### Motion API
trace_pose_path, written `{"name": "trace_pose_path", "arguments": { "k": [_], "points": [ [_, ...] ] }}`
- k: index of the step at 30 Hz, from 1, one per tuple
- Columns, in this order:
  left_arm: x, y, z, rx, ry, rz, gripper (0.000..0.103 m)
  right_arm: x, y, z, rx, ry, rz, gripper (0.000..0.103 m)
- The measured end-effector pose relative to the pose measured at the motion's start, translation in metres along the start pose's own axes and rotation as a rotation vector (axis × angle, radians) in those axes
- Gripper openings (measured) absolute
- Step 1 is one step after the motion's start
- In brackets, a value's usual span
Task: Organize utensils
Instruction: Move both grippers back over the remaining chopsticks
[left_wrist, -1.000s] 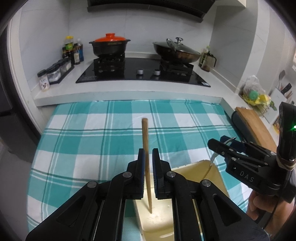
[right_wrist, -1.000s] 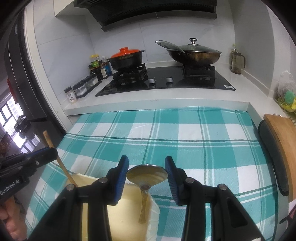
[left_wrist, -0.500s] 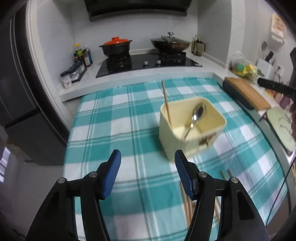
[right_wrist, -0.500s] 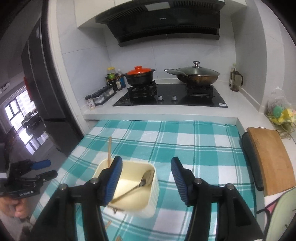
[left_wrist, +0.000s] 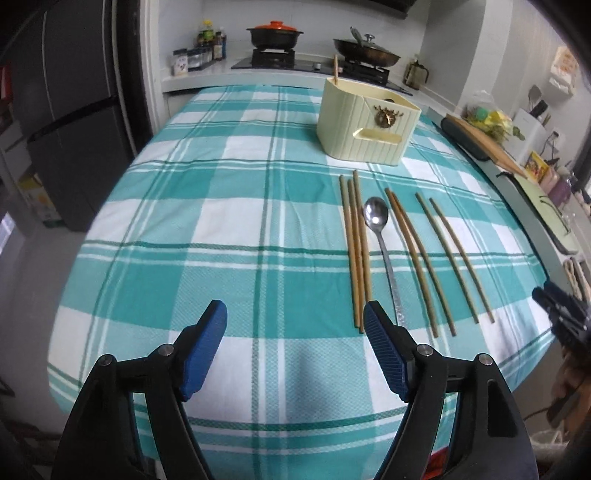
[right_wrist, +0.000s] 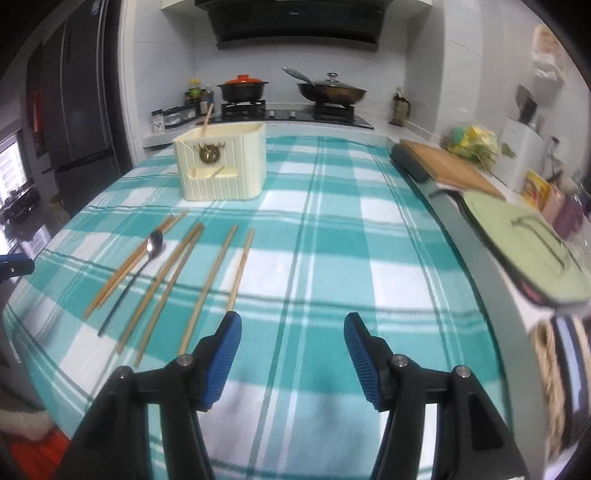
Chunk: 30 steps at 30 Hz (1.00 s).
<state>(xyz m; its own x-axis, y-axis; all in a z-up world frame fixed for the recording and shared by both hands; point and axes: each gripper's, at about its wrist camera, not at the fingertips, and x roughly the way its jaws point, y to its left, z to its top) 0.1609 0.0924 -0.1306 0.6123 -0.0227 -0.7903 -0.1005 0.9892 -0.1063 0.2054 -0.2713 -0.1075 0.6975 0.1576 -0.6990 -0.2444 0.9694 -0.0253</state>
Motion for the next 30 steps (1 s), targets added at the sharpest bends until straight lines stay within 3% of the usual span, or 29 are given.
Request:
{"name": "trace_pose_path", "arguments": {
  "k": [3, 6, 10, 22, 30],
  "points": [
    [0.009, -0.010, -0.003, 0.054, 0.023, 0.003, 0.078, -0.004, 0.011, -0.030, 0.023, 0.016, 0.032, 0.059],
    [0.011, -0.017, -0.005, 0.068, -0.006, 0.035, 0.078, -0.009, 0.023, -0.032, -0.013, -0.011, 0.050, 0.059],
    [0.015, -0.018, -0.018, 0.020, 0.002, -0.005, 0.080, -0.012, 0.029, -0.029, 0.018, -0.062, 0.051, 0.059],
    [0.038, -0.017, -0.024, 0.006, 0.035, -0.004, 0.081, 0.001, 0.037, -0.037, 0.030, -0.032, 0.059, 0.059],
    [0.062, -0.005, 0.001, -0.070, 0.042, -0.057, 0.082, 0.010, 0.036, -0.040, 0.046, 0.003, 0.065, 0.059]
  ]
}}
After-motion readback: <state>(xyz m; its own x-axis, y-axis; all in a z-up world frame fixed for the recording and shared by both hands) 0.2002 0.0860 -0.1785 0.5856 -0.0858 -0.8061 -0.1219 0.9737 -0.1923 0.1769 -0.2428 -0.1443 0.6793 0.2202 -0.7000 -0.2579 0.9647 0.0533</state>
